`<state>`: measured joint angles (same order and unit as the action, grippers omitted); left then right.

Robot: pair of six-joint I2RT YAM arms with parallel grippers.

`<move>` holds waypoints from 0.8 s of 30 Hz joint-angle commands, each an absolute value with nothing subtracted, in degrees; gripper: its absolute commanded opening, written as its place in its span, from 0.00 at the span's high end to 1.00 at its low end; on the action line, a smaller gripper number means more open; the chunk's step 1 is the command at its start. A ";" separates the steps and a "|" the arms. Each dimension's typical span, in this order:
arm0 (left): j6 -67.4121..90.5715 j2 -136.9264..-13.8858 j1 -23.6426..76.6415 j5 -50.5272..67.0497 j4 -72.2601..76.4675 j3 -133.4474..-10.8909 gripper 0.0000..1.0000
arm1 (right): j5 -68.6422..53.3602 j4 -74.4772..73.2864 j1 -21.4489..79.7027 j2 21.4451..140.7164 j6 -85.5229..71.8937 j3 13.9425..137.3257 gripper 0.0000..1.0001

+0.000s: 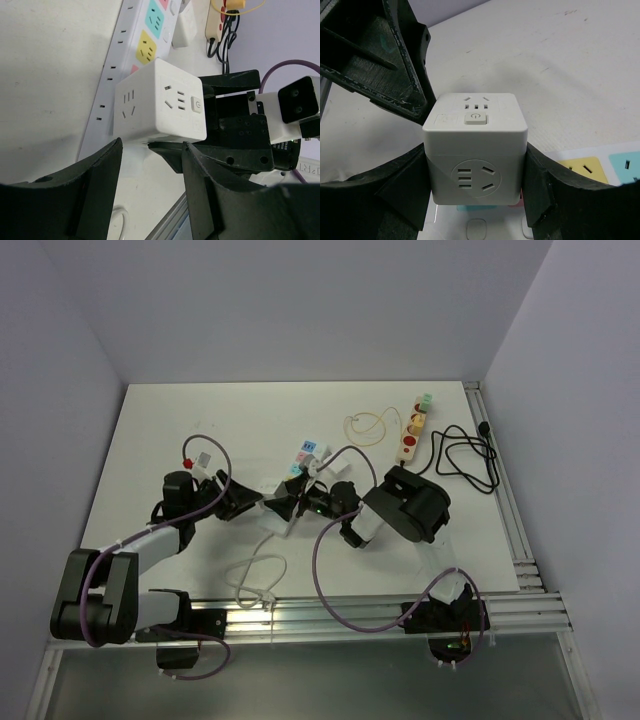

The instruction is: Insert the plug

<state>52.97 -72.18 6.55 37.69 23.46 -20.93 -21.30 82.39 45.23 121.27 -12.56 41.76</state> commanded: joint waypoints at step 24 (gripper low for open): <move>48.69 -75.41 6.33 39.37 21.80 -26.28 0.44 | -12.13 100.81 49.13 132.27 -5.19 37.53 0.98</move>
